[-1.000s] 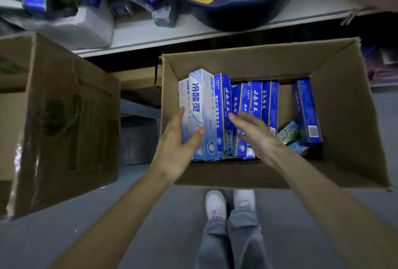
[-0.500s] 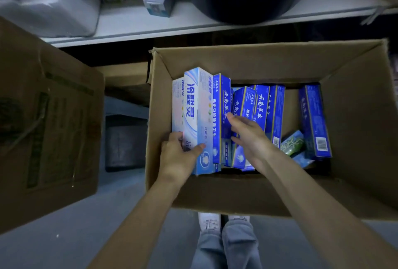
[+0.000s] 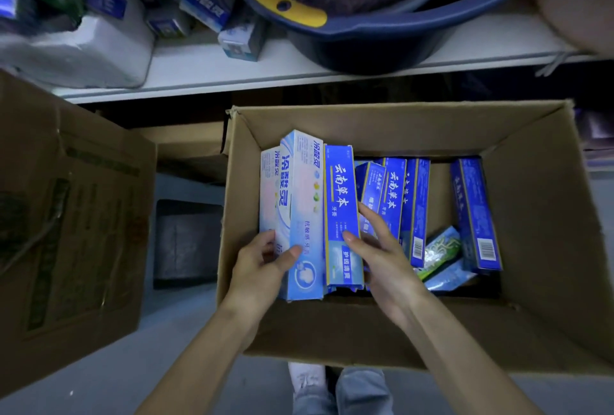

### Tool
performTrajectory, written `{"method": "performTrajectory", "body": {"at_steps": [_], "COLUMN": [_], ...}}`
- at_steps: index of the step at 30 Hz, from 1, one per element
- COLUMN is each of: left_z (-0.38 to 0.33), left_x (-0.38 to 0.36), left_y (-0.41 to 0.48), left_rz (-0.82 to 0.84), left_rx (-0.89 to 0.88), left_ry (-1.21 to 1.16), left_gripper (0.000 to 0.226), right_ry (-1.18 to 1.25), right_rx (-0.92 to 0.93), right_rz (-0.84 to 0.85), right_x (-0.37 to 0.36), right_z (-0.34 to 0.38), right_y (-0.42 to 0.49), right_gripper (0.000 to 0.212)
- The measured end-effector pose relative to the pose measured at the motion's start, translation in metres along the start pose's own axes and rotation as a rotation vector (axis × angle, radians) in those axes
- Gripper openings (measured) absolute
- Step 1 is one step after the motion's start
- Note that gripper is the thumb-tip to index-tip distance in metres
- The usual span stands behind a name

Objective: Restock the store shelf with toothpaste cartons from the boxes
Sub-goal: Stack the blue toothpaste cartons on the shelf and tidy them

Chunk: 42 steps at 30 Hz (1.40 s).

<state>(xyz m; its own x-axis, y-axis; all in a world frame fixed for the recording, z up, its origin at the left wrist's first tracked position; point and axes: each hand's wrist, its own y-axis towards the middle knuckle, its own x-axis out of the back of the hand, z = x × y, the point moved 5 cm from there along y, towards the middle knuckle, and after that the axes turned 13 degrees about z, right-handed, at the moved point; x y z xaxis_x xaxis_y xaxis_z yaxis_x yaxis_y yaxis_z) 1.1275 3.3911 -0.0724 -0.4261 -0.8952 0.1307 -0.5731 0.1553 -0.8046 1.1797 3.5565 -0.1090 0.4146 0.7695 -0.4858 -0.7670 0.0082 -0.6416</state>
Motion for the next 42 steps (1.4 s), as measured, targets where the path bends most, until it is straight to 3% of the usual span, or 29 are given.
{"method": "performTrajectory", "body": {"at_steps": [3, 9, 15, 21, 25, 29, 38, 42], "left_z": [-0.007, -0.018, -0.052, -0.117, -0.174, -0.219, -0.295, -0.326], "left_x": [-0.002, -0.016, -0.02, -0.004, 0.018, 0.048, 0.096, 0.12], "left_y": [-0.013, -0.052, -0.132, -0.238, -0.314, -0.391, -0.531, -0.57], "left_rz": [0.096, 0.238, 0.618, 0.773, 0.788, 0.792, 0.762, 0.701], "left_rx": [0.013, 0.061, 0.004, -0.187, -0.34, -0.482, -0.727, -0.85], "left_ry": [-0.177, -0.362, -0.398, -0.342, -0.2, -0.119, -0.112, -0.078], "left_gripper": [0.014, 0.034, 0.045, 0.047, 0.042, 0.05, 0.052, 0.045], "right_ry": [0.101, 0.202, 0.075, -0.019, -0.116, -0.256, -0.106, -0.178], "right_rx": [0.042, 0.11, 0.202, 0.321, 0.32, 0.355, 0.518, 0.631], "right_rz": [0.019, -0.073, -0.07, -0.042, -0.002, 0.074, 0.391, 0.412], "right_x": [-0.003, -0.019, -0.061, -0.123, -0.177, -0.235, -0.332, -0.368], "right_z": [0.004, 0.018, 0.062, 0.117, 0.145, 0.176, 0.248, 0.285], "right_y": [-0.013, -0.056, -0.146, -0.26, -0.322, -0.38, -0.487, -0.51], "right_gripper": [0.043, 0.043, 0.045, 0.037, 0.036, 0.031, 0.043, 0.044]}}
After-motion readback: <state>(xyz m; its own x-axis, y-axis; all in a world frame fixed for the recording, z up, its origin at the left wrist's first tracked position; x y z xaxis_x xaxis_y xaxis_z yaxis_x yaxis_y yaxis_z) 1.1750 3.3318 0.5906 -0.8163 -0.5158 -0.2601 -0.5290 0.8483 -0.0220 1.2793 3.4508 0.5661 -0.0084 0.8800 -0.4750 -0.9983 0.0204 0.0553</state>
